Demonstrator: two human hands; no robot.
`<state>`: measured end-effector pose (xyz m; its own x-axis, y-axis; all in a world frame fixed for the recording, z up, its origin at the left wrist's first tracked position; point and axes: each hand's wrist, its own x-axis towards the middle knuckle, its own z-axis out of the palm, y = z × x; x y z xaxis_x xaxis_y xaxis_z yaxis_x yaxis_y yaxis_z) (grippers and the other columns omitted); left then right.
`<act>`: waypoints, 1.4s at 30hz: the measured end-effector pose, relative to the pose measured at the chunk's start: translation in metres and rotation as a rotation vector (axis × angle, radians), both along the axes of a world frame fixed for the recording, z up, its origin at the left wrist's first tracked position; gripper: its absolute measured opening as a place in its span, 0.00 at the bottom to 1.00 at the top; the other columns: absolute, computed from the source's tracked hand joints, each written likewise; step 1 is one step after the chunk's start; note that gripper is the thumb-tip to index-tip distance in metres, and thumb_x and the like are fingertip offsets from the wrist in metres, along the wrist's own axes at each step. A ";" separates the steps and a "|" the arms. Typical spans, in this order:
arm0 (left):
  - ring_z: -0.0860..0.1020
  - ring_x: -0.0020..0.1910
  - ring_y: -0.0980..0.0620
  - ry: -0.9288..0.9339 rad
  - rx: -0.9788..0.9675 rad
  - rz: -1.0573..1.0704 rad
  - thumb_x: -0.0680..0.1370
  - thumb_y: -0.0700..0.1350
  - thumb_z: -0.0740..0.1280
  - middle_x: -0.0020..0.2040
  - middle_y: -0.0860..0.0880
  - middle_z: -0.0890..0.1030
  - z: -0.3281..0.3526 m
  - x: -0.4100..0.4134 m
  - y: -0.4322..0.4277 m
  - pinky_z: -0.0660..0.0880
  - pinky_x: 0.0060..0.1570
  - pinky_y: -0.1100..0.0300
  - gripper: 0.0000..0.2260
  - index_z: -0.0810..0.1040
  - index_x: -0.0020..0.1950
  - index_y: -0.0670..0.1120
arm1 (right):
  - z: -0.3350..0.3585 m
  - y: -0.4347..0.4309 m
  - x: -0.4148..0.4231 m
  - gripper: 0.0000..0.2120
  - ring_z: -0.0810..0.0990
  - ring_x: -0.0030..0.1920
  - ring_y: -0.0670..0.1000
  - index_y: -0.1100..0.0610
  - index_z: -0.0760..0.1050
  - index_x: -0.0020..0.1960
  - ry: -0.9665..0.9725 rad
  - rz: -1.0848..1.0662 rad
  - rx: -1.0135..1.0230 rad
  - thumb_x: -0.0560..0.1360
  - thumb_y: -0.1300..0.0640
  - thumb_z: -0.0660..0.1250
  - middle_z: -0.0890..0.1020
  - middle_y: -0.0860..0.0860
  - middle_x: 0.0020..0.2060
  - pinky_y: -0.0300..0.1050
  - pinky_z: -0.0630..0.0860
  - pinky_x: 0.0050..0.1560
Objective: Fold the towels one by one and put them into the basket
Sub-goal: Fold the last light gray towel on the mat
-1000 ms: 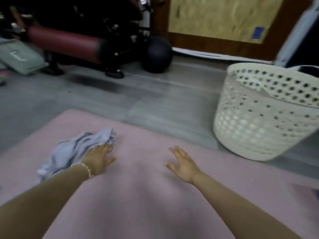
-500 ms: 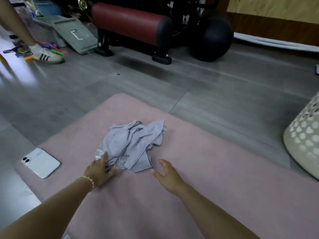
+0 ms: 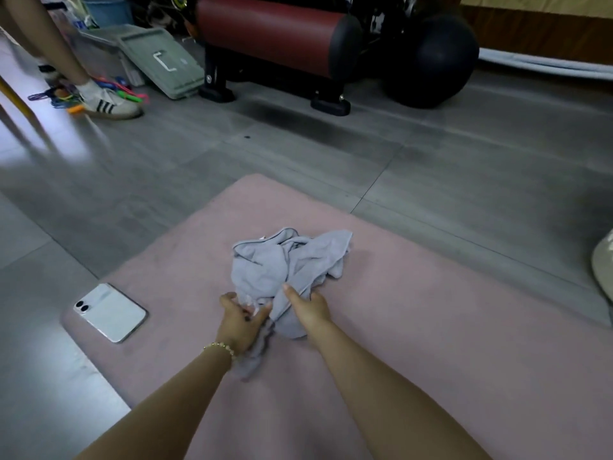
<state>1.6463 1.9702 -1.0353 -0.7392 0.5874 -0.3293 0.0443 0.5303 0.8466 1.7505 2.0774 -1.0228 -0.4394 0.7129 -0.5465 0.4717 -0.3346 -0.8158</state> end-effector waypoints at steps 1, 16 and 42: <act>0.78 0.45 0.47 -0.046 -0.001 0.019 0.72 0.54 0.71 0.45 0.45 0.79 0.002 0.005 0.004 0.74 0.51 0.54 0.35 0.57 0.71 0.43 | 0.002 0.000 0.000 0.40 0.80 0.54 0.56 0.54 0.79 0.57 -0.006 -0.063 -0.015 0.56 0.27 0.64 0.83 0.51 0.53 0.52 0.77 0.58; 0.61 0.73 0.46 0.350 0.080 -0.618 0.78 0.59 0.60 0.74 0.44 0.64 0.068 0.191 0.129 0.57 0.72 0.56 0.31 0.60 0.75 0.43 | 0.100 0.080 0.374 0.18 0.84 0.50 0.55 0.56 0.78 0.58 0.041 -0.240 0.027 0.75 0.44 0.66 0.85 0.55 0.49 0.46 0.80 0.49; 0.75 0.54 0.53 0.217 0.071 -1.859 0.81 0.53 0.59 0.54 0.49 0.79 0.013 0.620 0.135 0.70 0.60 0.56 0.15 0.79 0.58 0.46 | 0.054 -0.050 0.700 0.19 0.70 0.29 0.44 0.56 0.75 0.30 -0.232 -0.178 -0.051 0.72 0.44 0.69 0.73 0.47 0.26 0.35 0.69 0.32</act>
<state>2.2659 2.1055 -1.0227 0.7584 0.5926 -0.2713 0.5447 -0.3478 0.7631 2.4501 2.0271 -0.9691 -0.1688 0.7366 -0.6549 0.5736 -0.4669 -0.6730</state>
